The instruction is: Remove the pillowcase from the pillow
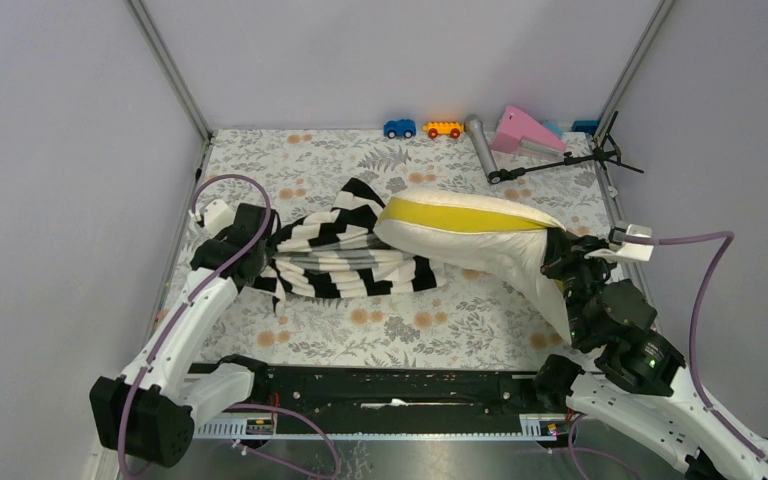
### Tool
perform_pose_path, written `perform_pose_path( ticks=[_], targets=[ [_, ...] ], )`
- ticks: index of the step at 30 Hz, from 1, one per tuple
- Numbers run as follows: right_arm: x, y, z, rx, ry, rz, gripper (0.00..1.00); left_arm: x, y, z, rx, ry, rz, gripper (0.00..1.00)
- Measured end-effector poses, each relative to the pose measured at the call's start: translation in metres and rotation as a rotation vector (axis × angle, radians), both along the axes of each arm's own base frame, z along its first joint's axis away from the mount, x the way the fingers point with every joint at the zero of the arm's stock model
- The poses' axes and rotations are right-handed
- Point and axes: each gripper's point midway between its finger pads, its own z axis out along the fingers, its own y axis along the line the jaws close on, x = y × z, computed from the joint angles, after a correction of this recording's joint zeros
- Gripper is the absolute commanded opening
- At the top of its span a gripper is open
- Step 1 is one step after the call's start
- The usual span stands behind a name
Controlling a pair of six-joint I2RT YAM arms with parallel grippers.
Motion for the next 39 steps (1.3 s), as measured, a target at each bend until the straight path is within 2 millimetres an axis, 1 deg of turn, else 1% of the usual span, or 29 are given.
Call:
perform_pose_path(
  ticks=[3, 5, 8, 10, 13, 16, 18, 20, 22, 24, 26, 29, 31, 32, 33, 34, 35, 36, 37, 38, 39],
  targets=[
    [-0.001, -0.009, 0.001, 0.021, -0.015, -0.037, 0.00, -0.008, 0.014, -0.004, 0.041, 0.042, 0.108, 0.00],
    [0.000, -0.008, 0.000, 0.024, -0.016, -0.039, 0.00, -0.011, 0.020, -0.001, 0.053, 0.037, 0.149, 0.00],
    [0.003, -0.001, -0.005, 0.010, -0.002, -0.026, 0.00, -0.010, 0.020, 0.006, 0.044, 0.005, 0.148, 0.00],
    [0.009, 0.009, -0.011, -0.010, 0.021, -0.009, 0.00, -0.006, 0.014, 0.013, 0.015, -0.037, 0.109, 0.00],
    [0.022, 0.030, -0.029, -0.064, 0.084, 0.014, 0.00, 0.004, -0.005, 0.022, -0.072, -0.124, 0.013, 0.00],
    [0.042, 0.058, -0.061, -0.159, 0.189, 0.026, 0.00, 0.015, -0.032, 0.025, -0.194, -0.198, -0.087, 0.00],
    [0.057, 0.076, -0.081, -0.212, 0.255, 0.028, 0.00, 0.025, -0.057, 0.020, -0.314, -0.241, -0.152, 0.00],
    [0.069, 0.094, -0.100, -0.231, 0.304, 0.053, 0.00, 0.030, -0.080, 0.009, -0.429, -0.238, -0.196, 0.00],
    [0.079, 0.102, -0.115, -0.212, 0.345, 0.074, 0.00, 0.035, -0.098, -0.003, -0.523, -0.215, -0.217, 0.00],
    [0.089, 0.099, -0.119, -0.158, 0.362, 0.079, 0.00, 0.037, -0.108, -0.012, -0.586, -0.211, -0.214, 0.00],
    [0.104, 0.087, -0.115, -0.081, 0.363, 0.059, 0.00, 0.039, -0.111, -0.015, -0.623, -0.229, -0.201, 0.00],
    [0.132, 0.066, -0.100, 0.022, 0.357, 0.025, 0.00, 0.043, -0.113, -0.020, -0.660, -0.258, -0.174, 0.00],
    [0.150, 0.064, -0.089, 0.067, 0.348, 0.040, 0.01, 0.047, -0.113, -0.022, -0.671, -0.262, -0.159, 0.00],
    [0.158, 0.069, -0.083, 0.084, 0.345, 0.067, 0.12, 0.051, -0.114, -0.023, -0.674, -0.267, -0.153, 0.00],
    [0.164, 0.076, -0.078, 0.093, 0.343, 0.102, 0.31, 0.053, -0.114, -0.025, -0.676, -0.267, -0.148, 0.00],
    [0.169, 0.087, -0.074, 0.099, 0.343, 0.157, 0.61, 0.056, -0.114, -0.027, -0.675, -0.265, -0.142, 0.00],
    [0.174, 0.103, -0.067, 0.102, 0.339, 0.240, 0.83, 0.058, -0.114, -0.030, -0.674, -0.264, -0.138, 0.00],
    [0.177, 0.116, -0.062, 0.107, 0.334, 0.302, 0.93, 0.059, -0.114, -0.031, -0.672, -0.262, -0.134, 0.00],
    [0.179, 0.129, -0.055, 0.105, 0.322, 0.371, 0.98, 0.062, -0.114, -0.033, -0.669, -0.263, -0.131, 0.00],
    [0.181, 0.140, -0.048, 0.100, 0.306, 0.432, 0.99, 0.063, -0.114, -0.034, -0.668, -0.265, -0.131, 0.00],
    [0.181, 0.147, -0.043, 0.096, 0.293, 0.472, 1.00, 0.065, -0.114, -0.035, -0.667, -0.267, -0.131, 0.00]
  ],
)
